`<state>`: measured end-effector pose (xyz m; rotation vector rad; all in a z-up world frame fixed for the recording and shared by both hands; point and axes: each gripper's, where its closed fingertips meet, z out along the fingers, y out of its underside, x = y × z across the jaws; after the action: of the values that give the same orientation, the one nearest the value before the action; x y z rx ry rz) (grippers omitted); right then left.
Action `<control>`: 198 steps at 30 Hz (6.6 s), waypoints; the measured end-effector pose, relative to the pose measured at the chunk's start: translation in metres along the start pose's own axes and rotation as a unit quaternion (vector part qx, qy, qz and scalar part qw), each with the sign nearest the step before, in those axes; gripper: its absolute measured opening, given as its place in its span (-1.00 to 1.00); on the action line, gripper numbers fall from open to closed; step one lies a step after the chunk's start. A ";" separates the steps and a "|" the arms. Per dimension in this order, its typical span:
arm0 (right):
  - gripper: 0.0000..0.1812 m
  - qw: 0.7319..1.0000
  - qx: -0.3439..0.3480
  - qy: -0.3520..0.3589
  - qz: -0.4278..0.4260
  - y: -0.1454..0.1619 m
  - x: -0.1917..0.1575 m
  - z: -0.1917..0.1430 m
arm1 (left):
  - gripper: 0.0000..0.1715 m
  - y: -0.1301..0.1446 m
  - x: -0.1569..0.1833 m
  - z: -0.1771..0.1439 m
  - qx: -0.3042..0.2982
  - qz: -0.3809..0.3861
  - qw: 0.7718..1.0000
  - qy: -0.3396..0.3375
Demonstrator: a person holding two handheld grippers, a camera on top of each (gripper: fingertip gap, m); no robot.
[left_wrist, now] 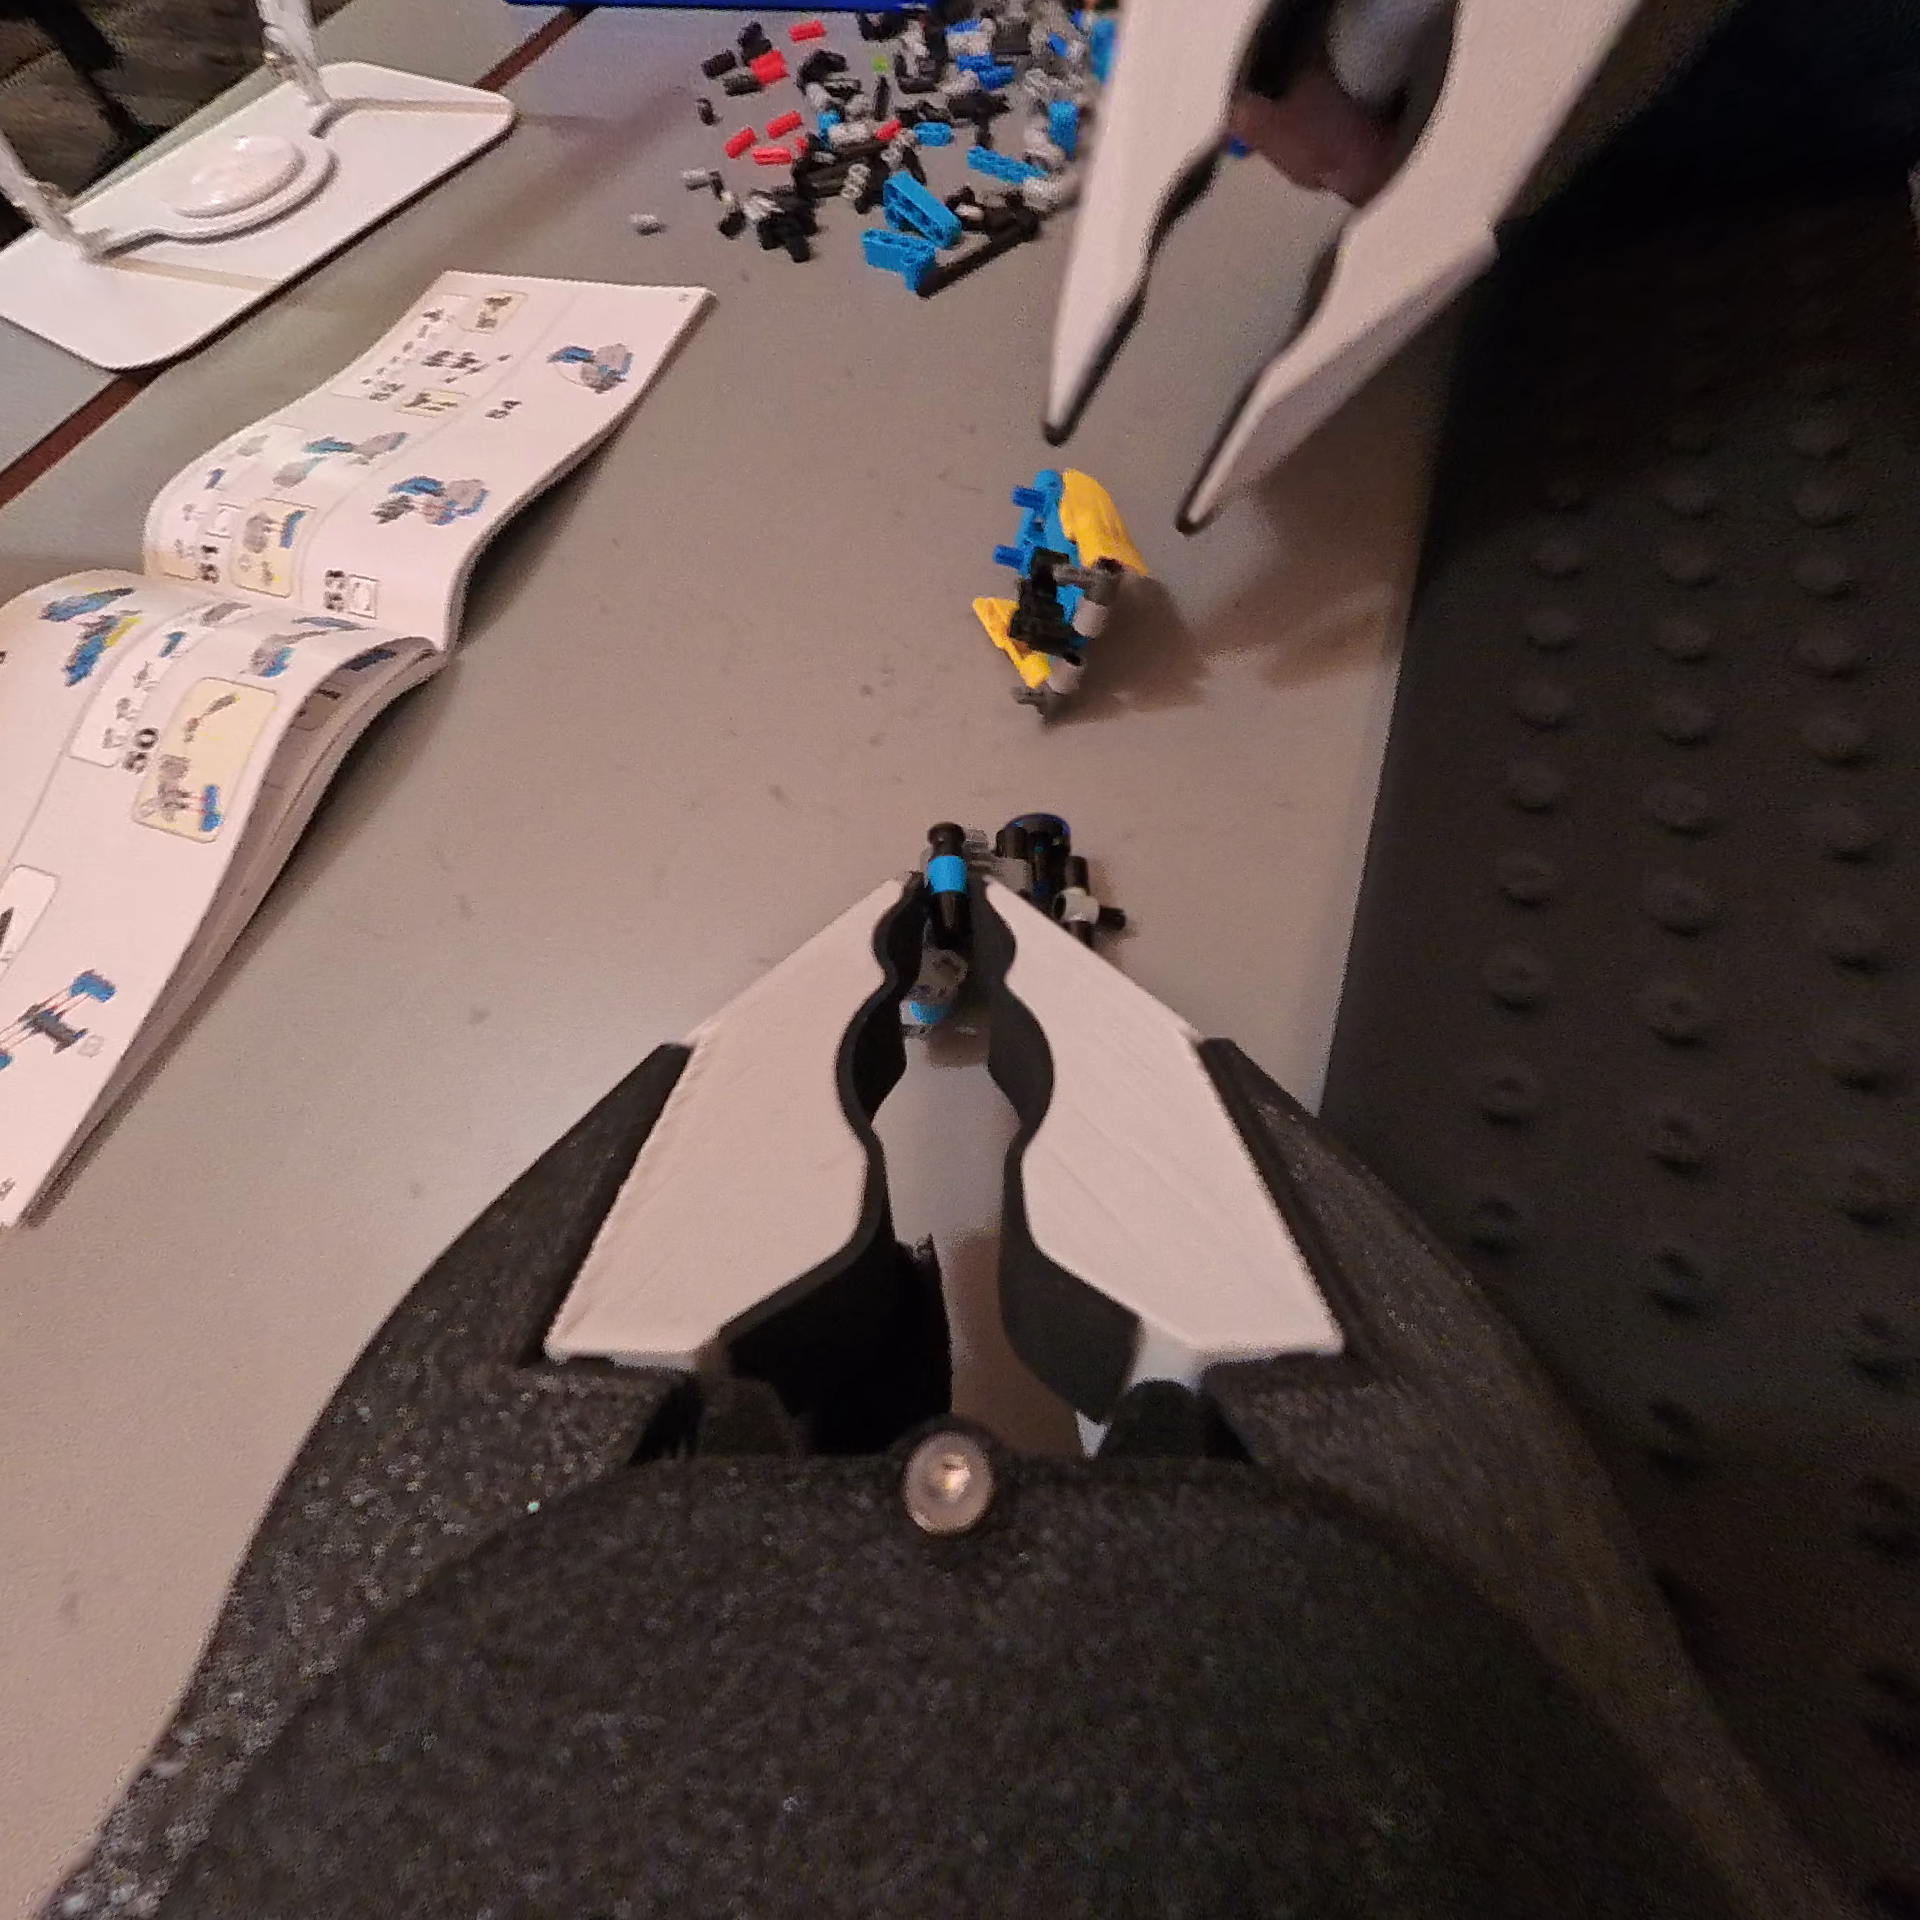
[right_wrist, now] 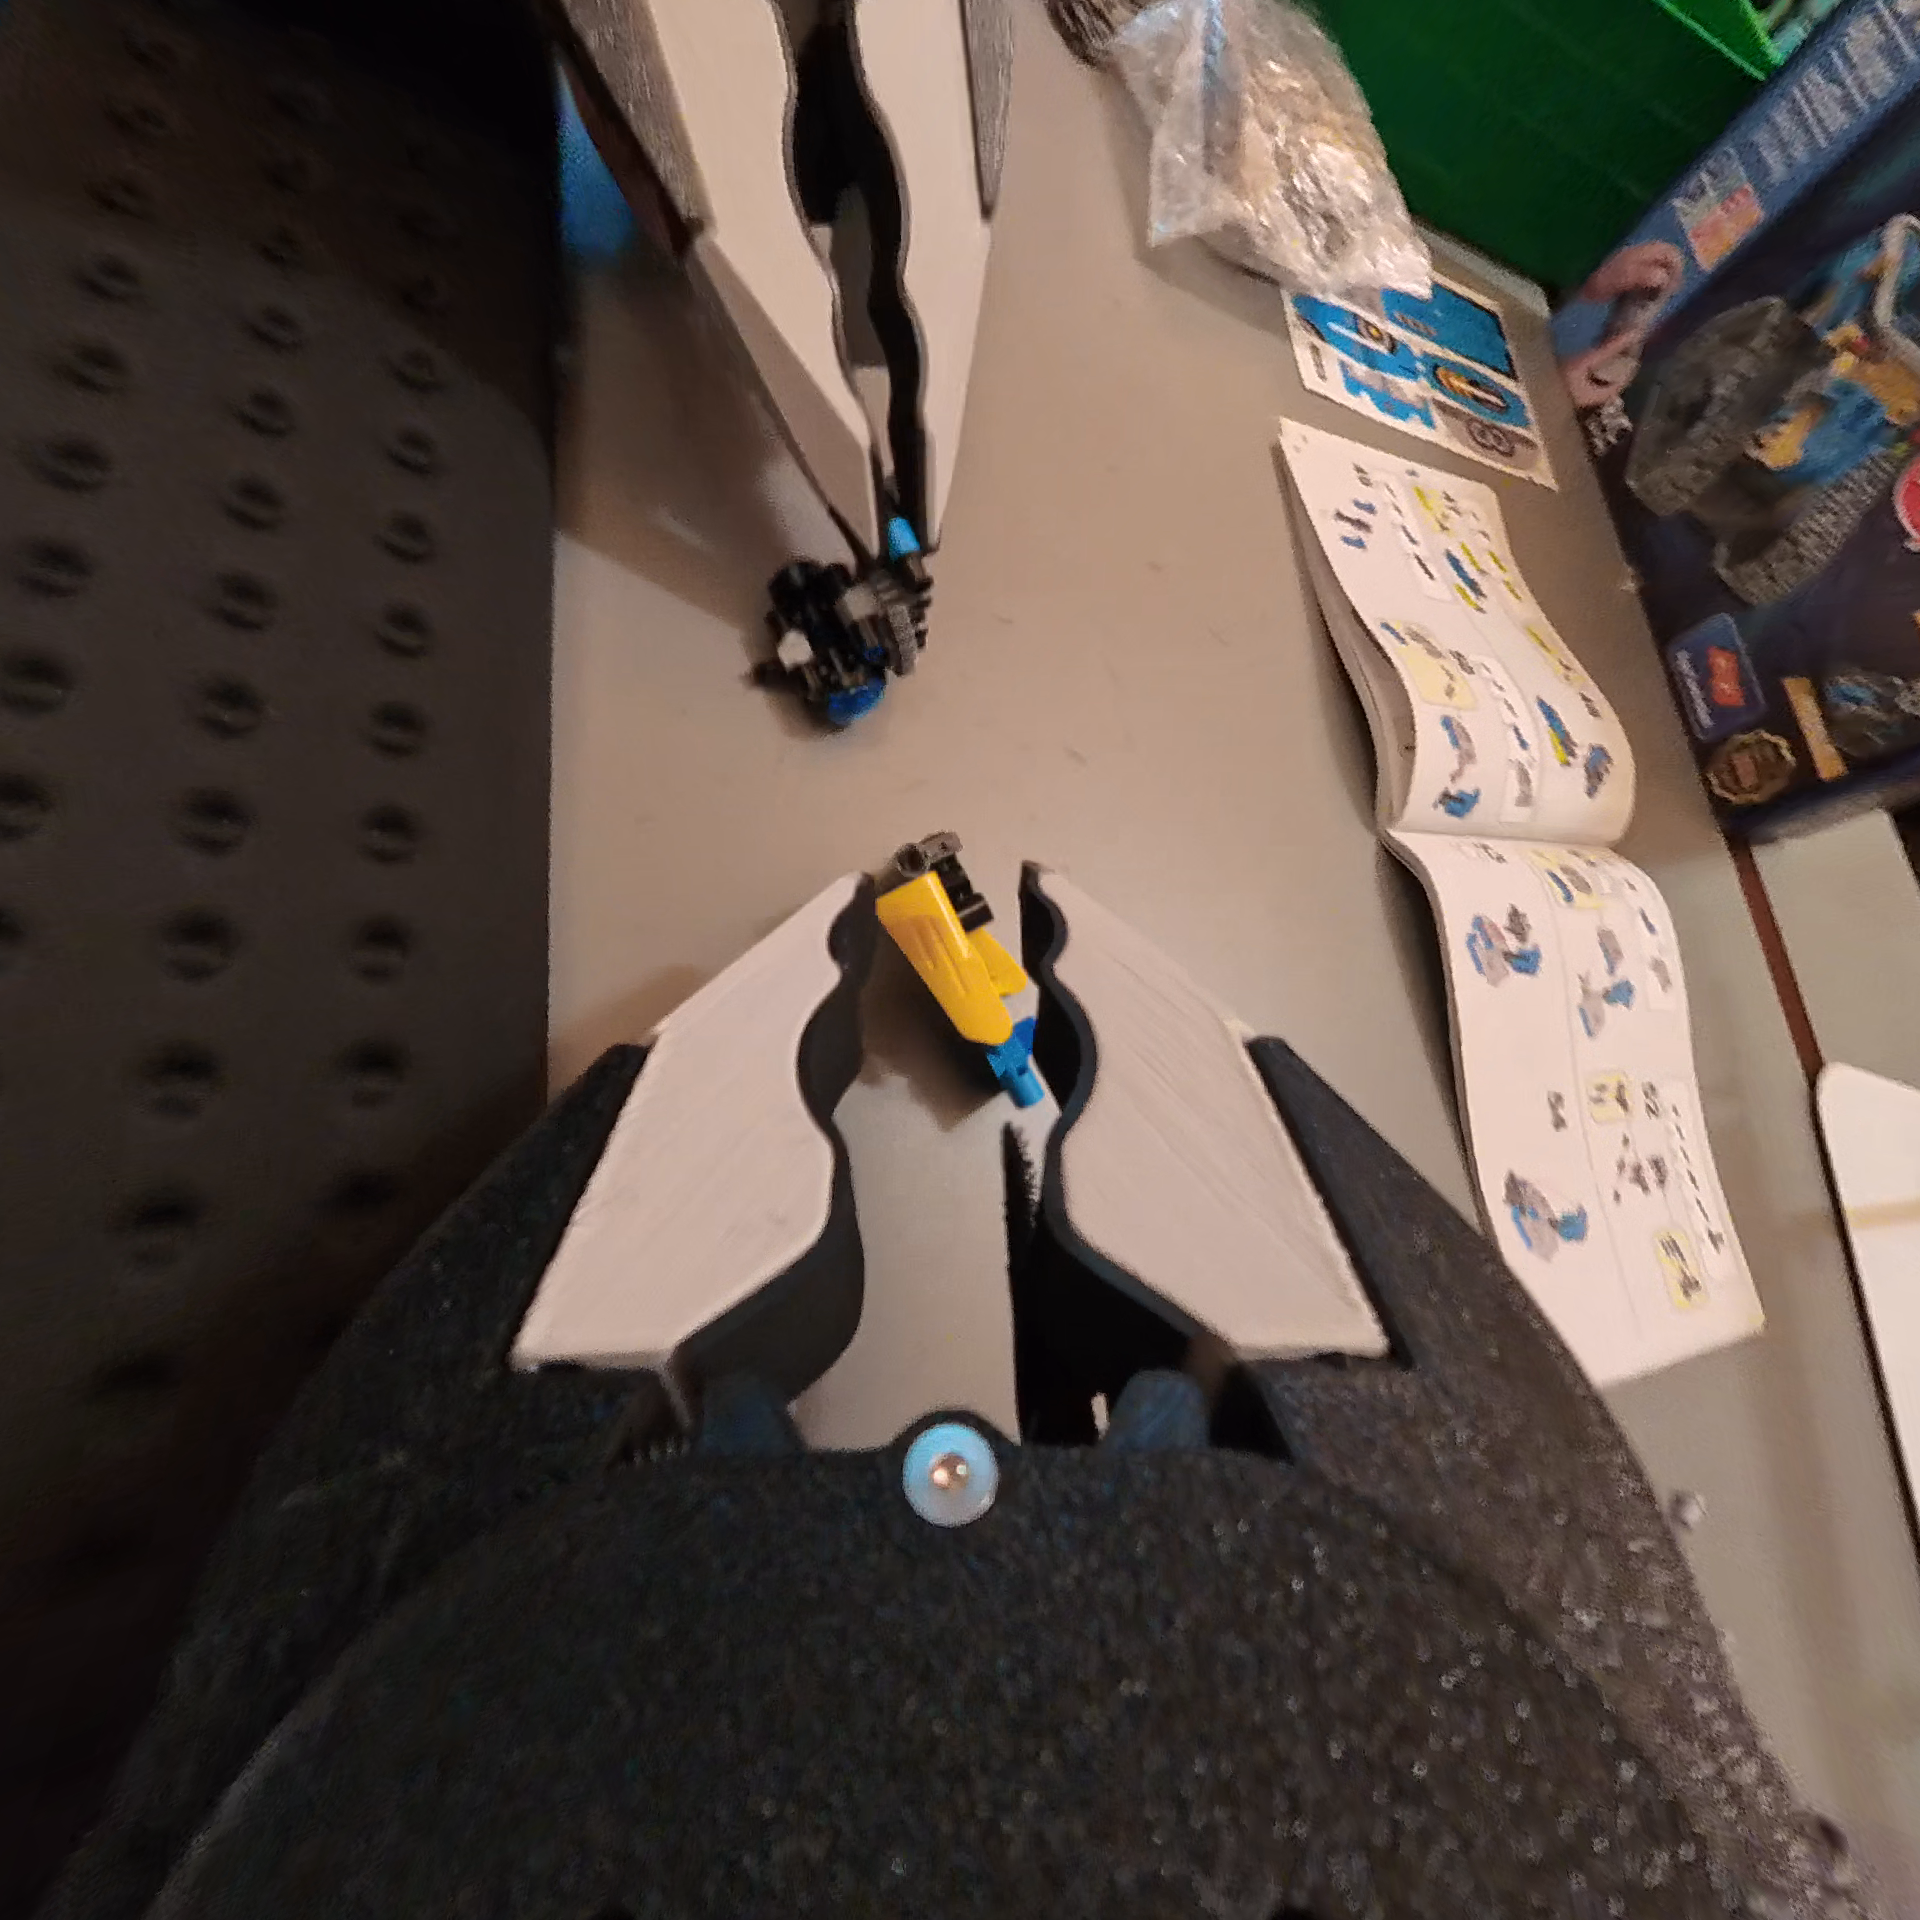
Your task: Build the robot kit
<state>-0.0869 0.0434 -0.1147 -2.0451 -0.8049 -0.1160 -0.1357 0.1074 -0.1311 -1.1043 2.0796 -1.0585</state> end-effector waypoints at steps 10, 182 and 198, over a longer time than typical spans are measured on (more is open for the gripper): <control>-0.73 0.979 -0.081 0.142 -0.118 0.003 -0.011 0.014 | -0.91 -0.019 0.002 -0.011 0.059 -0.080 0.994 0.039; -0.87 0.924 0.085 -0.351 0.128 -0.051 0.058 -0.017 | -0.93 -0.118 -0.033 0.011 0.245 -0.370 0.768 0.462; -0.68 0.944 0.085 -0.305 0.093 -0.051 0.061 -0.011 | -0.93 -0.117 -0.029 0.006 0.233 -0.351 0.770 0.479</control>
<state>-0.0662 0.0842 -0.0487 -1.9914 -0.9421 0.7034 -0.0674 0.0884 -0.0332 -1.2135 1.7829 -2.8139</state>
